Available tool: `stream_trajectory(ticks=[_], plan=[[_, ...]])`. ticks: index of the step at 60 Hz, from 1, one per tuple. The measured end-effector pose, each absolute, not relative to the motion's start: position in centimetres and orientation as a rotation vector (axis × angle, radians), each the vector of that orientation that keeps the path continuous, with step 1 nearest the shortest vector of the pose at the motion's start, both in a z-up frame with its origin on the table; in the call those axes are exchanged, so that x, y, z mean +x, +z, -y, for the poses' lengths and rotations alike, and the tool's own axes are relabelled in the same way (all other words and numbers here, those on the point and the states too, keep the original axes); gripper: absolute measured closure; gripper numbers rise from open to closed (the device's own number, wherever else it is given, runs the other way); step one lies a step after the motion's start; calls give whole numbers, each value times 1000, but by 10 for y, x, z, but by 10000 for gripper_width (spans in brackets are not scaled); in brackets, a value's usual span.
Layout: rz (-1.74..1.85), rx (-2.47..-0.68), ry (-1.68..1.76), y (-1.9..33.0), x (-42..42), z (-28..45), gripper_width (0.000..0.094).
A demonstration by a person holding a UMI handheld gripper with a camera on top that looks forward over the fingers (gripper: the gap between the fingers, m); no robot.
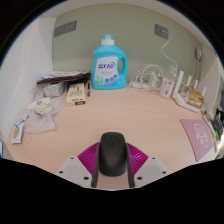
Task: Arrange mouse
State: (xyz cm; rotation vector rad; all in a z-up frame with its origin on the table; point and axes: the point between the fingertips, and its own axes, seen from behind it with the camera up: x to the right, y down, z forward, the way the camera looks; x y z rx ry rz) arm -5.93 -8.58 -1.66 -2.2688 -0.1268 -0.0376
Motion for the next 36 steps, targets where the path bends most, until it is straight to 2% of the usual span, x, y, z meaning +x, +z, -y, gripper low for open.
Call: stream_trajectory(ticks=[5, 11, 15, 21, 29, 32, 36], plan=[[123, -2279, -39, -15, -61, 85, 595], [161, -2250, 34, 4, -75, 83, 602], [190, -2178, 83, 45, -82, 77, 602], [186, -2048, 199, 130, -74, 67, 601], [126, -1890, 234, 233, 11, 44, 600], [101, -1866, 217, 251, 58, 35, 603], [58, -1875, 164, 252, 131, 24, 602]])
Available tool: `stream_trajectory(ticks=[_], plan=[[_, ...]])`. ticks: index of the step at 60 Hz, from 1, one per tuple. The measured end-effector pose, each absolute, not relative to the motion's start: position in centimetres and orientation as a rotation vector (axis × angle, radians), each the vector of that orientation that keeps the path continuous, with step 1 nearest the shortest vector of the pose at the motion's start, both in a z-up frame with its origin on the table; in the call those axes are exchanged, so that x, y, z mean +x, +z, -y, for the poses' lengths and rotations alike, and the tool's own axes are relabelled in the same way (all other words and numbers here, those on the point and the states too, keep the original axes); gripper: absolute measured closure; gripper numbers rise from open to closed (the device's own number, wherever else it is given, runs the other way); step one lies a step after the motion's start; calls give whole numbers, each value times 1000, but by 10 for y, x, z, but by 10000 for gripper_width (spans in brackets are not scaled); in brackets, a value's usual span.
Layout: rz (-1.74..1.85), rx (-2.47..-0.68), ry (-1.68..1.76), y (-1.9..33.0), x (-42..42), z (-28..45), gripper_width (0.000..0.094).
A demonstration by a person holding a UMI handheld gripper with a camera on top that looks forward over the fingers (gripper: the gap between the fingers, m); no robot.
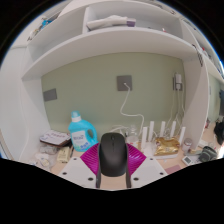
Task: Arrange mouse
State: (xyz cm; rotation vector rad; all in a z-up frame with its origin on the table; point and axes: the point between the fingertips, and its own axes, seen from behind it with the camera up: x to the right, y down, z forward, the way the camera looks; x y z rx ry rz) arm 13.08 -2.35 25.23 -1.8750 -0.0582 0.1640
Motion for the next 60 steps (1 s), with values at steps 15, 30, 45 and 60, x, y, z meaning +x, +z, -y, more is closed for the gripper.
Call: stream_trajectory(ticks=[15, 30, 45, 60], plan=[[-47, -2200, -26, 72, 336, 25, 605], [-46, -2339, -1, -8, 362, 44, 498], [-74, -2288, -96, 31, 370, 67, 93], [-84, -2197, -199, 126, 360, 139, 85]])
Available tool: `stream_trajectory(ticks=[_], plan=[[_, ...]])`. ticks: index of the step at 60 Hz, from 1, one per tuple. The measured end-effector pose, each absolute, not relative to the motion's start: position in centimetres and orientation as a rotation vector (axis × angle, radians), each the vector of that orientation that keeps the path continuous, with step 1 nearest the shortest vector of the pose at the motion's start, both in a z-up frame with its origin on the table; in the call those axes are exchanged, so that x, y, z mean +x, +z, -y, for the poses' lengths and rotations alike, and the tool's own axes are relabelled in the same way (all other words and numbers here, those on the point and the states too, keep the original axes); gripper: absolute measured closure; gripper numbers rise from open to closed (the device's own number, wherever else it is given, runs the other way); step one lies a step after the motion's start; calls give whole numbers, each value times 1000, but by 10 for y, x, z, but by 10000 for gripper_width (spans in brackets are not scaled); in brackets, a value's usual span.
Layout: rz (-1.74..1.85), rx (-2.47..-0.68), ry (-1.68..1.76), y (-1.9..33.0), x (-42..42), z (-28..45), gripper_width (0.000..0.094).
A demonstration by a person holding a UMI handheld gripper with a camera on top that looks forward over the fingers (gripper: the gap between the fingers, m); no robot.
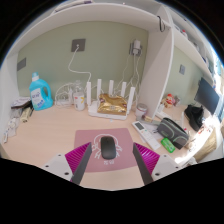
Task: Arrange mouse
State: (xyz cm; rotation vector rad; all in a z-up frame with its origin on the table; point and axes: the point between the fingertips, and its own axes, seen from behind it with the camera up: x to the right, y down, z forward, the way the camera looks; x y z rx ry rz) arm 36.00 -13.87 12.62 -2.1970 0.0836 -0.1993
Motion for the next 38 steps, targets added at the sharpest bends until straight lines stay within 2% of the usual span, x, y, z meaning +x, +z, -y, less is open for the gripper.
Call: stream_trajectory(ticks=[8, 15, 38], plan=[[-82, -2165, -230, 160, 353, 180, 85], [-69, -2153, -251, 176, 344, 211, 85], [-27, -2152, -258, 182, 336, 253, 87]])
